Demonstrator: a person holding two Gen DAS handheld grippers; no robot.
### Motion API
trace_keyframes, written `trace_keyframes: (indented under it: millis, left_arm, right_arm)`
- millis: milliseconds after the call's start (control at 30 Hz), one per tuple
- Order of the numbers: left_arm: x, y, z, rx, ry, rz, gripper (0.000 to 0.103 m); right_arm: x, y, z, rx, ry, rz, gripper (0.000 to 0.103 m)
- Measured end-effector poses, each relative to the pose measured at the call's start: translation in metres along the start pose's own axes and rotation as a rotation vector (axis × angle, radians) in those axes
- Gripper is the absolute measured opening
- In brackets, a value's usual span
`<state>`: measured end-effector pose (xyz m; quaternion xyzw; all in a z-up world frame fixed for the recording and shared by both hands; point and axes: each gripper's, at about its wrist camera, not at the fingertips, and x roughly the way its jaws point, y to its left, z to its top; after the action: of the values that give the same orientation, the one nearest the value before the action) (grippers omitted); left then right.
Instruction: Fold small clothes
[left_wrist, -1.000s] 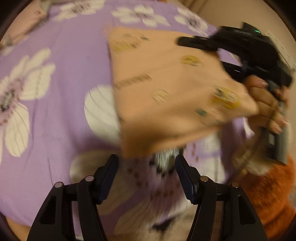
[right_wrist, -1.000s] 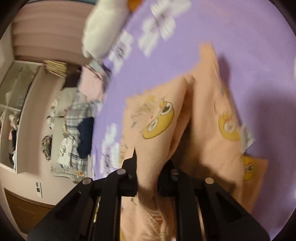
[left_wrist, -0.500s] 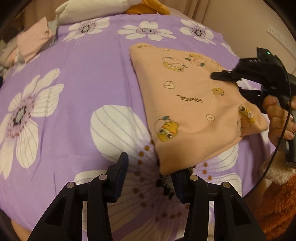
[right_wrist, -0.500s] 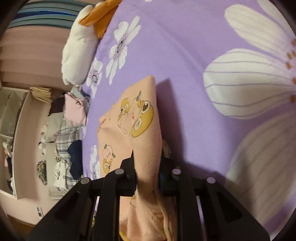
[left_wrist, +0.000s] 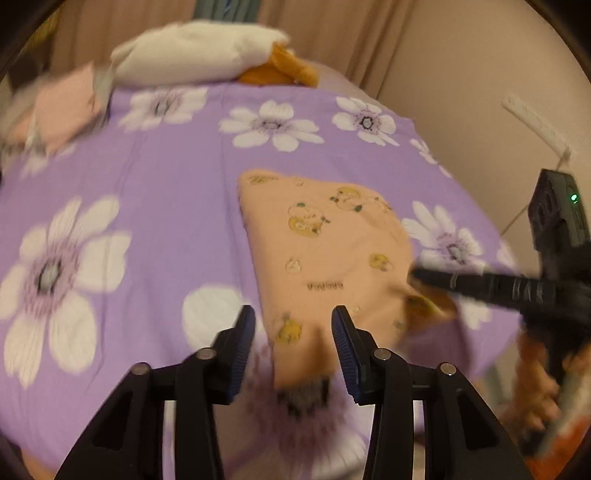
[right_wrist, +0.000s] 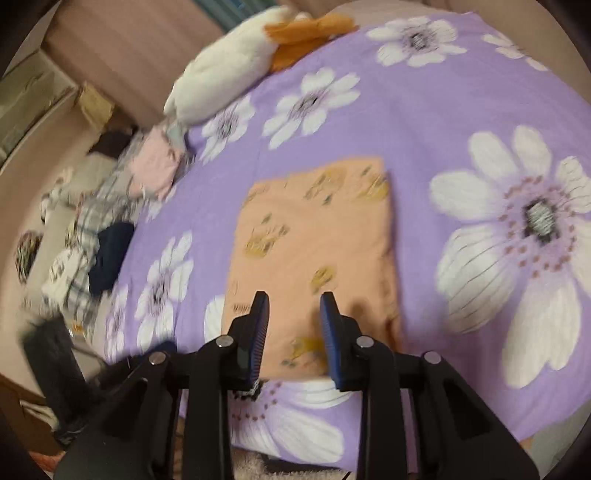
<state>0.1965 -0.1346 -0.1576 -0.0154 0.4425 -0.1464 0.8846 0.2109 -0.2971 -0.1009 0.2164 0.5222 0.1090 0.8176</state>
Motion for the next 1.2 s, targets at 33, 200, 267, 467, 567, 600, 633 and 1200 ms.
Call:
trace_keyframes:
  millis: [33, 200, 267, 467, 567, 600, 633, 1200]
  left_arm:
    - [0.016, -0.004, -0.006, 0.026, 0.054, 0.060, 0.043]
    - [0.034, 0.016, -0.038, -0.017, 0.154, -0.021, 0.044]
    - [0.025, 0.020, -0.031, -0.062, 0.188, -0.018, 0.044]
    - [0.026, 0.001, -0.007, -0.008, 0.108, -0.051, 0.044]
    - [0.051, 0.004, -0.024, 0.000, 0.169, 0.030, 0.044]
    - [0.043, 0.005, -0.031, 0.027, 0.129, 0.019, 0.044]
    - [0.036, 0.007, -0.036, 0.052, 0.126, 0.022, 0.045]
    - [0.050, 0.044, 0.012, -0.136, 0.184, -0.090, 0.051]
  right_arm:
    - [0.010, -0.004, -0.006, 0.031, 0.030, -0.042, 0.023]
    - [0.019, -0.046, -0.036, 0.126, 0.037, -0.086, 0.000]
    - [0.009, -0.054, -0.035, 0.216, 0.058, -0.041, 0.002]
    - [-0.006, -0.005, -0.022, 0.025, -0.060, -0.090, 0.014]
    - [0.038, -0.021, -0.020, 0.121, 0.089, -0.162, 0.008]
    - [0.041, -0.033, -0.025, 0.172, 0.074, -0.137, 0.005]
    - [0.035, -0.041, -0.030, 0.217, 0.038, -0.082, 0.004]
    - [0.014, -0.100, -0.001, 0.474, -0.028, -0.001, 0.025]
